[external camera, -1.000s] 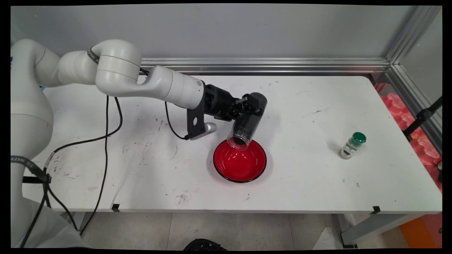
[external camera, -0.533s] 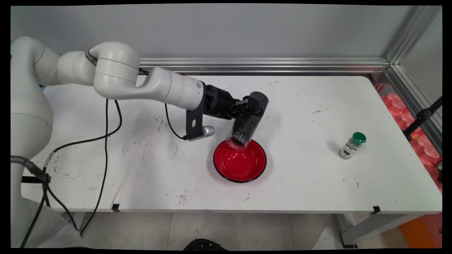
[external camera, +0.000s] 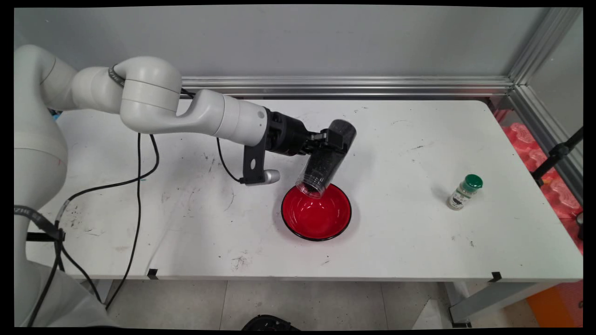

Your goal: Pour the black seasoning powder in the red bowl

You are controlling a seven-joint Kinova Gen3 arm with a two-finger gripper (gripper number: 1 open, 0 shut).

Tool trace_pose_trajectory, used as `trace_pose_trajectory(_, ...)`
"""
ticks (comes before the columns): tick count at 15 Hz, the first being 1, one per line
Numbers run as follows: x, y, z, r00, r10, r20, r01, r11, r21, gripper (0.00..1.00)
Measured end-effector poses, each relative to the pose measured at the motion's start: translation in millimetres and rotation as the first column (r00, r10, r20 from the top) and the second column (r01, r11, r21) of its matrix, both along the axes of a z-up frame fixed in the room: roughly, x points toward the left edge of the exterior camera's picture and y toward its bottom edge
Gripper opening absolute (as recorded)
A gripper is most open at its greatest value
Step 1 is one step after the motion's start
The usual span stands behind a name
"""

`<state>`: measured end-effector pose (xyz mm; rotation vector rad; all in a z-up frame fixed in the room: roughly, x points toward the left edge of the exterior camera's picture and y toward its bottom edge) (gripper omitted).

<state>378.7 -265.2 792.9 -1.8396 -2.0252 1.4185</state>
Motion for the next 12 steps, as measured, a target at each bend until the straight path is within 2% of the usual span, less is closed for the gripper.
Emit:
trace_pose_trajectory(6,0.1,3.2,1.9,0.998,-0.045,0.034,0.046,0.998,-0.051,0.0)
trace_pose_trajectory(12,0.6,5.7,3.0,0.996,-0.069,0.052,0.073,0.994,-0.077,0.0)
